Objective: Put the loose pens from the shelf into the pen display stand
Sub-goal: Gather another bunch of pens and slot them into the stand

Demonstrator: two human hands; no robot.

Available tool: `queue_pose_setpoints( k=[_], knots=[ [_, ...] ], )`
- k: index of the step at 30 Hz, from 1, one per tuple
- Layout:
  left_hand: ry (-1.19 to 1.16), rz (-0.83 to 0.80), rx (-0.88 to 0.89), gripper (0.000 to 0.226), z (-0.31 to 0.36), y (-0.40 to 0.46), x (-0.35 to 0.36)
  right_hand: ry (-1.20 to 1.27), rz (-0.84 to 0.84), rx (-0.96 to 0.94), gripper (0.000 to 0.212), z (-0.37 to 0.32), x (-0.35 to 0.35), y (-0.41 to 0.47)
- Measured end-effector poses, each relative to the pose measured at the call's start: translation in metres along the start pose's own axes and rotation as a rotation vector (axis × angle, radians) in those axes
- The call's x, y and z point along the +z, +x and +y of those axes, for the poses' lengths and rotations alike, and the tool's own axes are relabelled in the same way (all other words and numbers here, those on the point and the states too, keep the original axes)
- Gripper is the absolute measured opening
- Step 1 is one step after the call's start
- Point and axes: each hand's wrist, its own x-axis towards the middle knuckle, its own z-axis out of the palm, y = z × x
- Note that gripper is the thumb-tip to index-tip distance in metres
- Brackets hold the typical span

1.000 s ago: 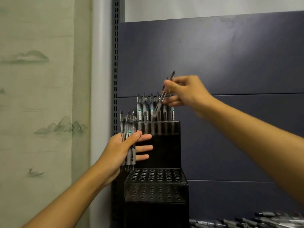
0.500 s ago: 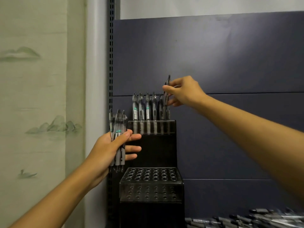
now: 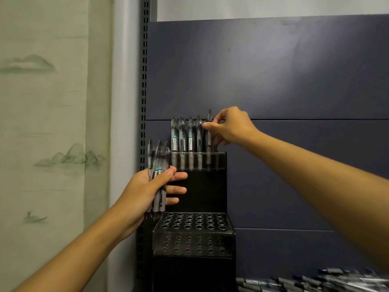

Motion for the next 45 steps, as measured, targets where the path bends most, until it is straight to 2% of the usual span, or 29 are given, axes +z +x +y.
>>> queue_pose_setpoints(
  k=[3, 8, 14, 21, 27, 32, 36, 40, 45],
  knots=[
    [0.007, -0.005, -0.004, 0.044, -0.001, -0.001, 0.001, -0.066, -0.054, 0.023, 0.03, 0.003, 0.003, -0.002],
    [-0.012, -0.002, 0.007, 0.041, 0.0, -0.004, 0.001, -0.086, -0.005, -0.031, 0.038, 0.002, -0.005, -0.011],
    [-0.051, -0.014, 0.03, 0.037, 0.005, -0.003, 0.012, -0.043, -0.161, -0.205, 0.033, -0.019, 0.003, -0.048],
    [0.03, -0.067, 0.094, 0.023, 0.007, -0.003, 0.03, 0.02, -0.235, -0.217, 0.023, -0.02, 0.022, -0.074],
    [-0.022, -0.09, 0.083, 0.028, 0.006, -0.001, 0.032, 0.182, -0.198, -0.159, 0.027, -0.013, 0.022, -0.072],
    [-0.123, -0.086, 0.052, 0.034, 0.006, 0.001, 0.026, 0.227, -0.114, -0.176, 0.016, -0.02, 0.015, -0.065],
    [-0.105, -0.045, 0.027, 0.029, 0.003, 0.001, 0.016, 0.351, 0.0, -0.133, 0.008, -0.024, -0.006, -0.043],
    [-0.077, -0.034, 0.025, 0.028, 0.003, -0.001, 0.008, 0.356, 0.144, -0.085, 0.012, -0.016, -0.032, -0.02],
    [-0.035, -0.021, 0.027, 0.028, 0.002, -0.002, -0.002, 0.276, 0.191, -0.048, 0.02, -0.001, -0.043, -0.009]
  ],
)
